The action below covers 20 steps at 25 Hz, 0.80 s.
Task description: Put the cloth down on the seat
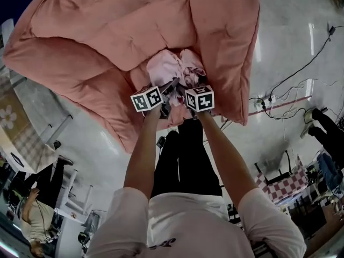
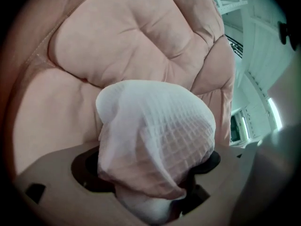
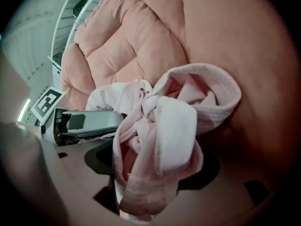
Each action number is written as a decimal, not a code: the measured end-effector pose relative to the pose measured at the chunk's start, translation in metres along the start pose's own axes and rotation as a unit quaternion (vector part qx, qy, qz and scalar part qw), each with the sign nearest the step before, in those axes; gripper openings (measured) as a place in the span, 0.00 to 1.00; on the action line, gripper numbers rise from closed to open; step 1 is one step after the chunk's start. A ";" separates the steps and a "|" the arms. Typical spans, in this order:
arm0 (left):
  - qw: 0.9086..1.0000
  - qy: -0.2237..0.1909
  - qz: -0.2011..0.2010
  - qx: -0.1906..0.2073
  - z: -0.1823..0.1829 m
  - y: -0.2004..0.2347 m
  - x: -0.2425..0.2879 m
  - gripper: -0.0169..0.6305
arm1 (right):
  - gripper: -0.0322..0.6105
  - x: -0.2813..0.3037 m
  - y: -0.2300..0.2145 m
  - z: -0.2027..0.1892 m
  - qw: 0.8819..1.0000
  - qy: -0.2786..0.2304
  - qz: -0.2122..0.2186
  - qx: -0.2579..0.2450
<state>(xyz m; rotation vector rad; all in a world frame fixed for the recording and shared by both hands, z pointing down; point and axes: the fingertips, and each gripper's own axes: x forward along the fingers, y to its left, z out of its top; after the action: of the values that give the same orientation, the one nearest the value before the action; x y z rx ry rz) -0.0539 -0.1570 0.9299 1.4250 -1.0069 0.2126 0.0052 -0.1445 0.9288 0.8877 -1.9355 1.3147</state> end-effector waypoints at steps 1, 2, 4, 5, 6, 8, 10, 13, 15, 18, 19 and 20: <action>1.000 0.002 0.002 0.005 -0.001 0.000 0.002 0.71 | 0.58 0.002 -0.003 -0.001 1.000 -0.007 -0.002 0.005; 1.000 0.001 0.004 0.010 -0.001 0.000 0.004 0.72 | 0.58 0.004 -0.005 -0.002 1.000 -0.015 -0.004 0.007; 1.000 -0.005 0.007 0.017 0.001 -0.001 0.006 0.72 | 0.59 0.005 -0.007 -0.003 1.000 -0.027 -0.006 0.007; 1.000 -0.007 0.007 0.017 0.001 -0.001 0.005 0.72 | 0.59 0.004 -0.007 -0.002 0.999 -0.031 -0.006 0.005; 1.000 -0.007 0.009 0.017 0.002 -0.001 0.002 0.72 | 0.60 0.003 -0.006 -0.001 0.999 -0.034 -0.004 0.004; 1.000 -0.001 0.018 0.018 0.002 -0.001 -0.007 0.72 | 0.61 -0.002 -0.003 0.000 0.999 -0.034 -0.005 0.002; 1.000 0.001 0.020 0.017 0.000 -0.006 -0.018 0.72 | 0.61 -0.012 -0.001 -0.001 0.999 -0.029 -0.014 0.002; 1.000 -0.010 0.017 0.003 -0.007 -0.014 -0.040 0.72 | 0.61 -0.034 0.001 -0.006 0.999 -0.022 -0.037 0.002; 1.000 -0.018 0.022 -0.002 -0.010 -0.017 -0.059 0.72 | 0.61 -0.052 0.002 -0.007 0.998 -0.027 -0.052 0.009; 0.999 -0.023 0.022 0.001 -0.013 -0.025 -0.081 0.72 | 0.61 -0.080 0.007 -0.004 0.997 -0.048 -0.063 0.016; 1.000 -0.023 0.022 0.002 -0.016 -0.029 -0.089 0.72 | 0.61 -0.090 0.010 -0.005 0.996 -0.053 -0.064 0.015; 1.000 -0.022 0.021 0.004 -0.020 -0.034 -0.098 0.72 | 0.61 -0.101 0.015 -0.008 0.996 -0.056 -0.065 0.013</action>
<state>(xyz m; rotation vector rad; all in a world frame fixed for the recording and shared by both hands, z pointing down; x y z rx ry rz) -0.0805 -0.1036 0.8429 1.4224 -1.0745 0.2166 0.0523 -0.1143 0.8428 1.1024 -1.9135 1.2402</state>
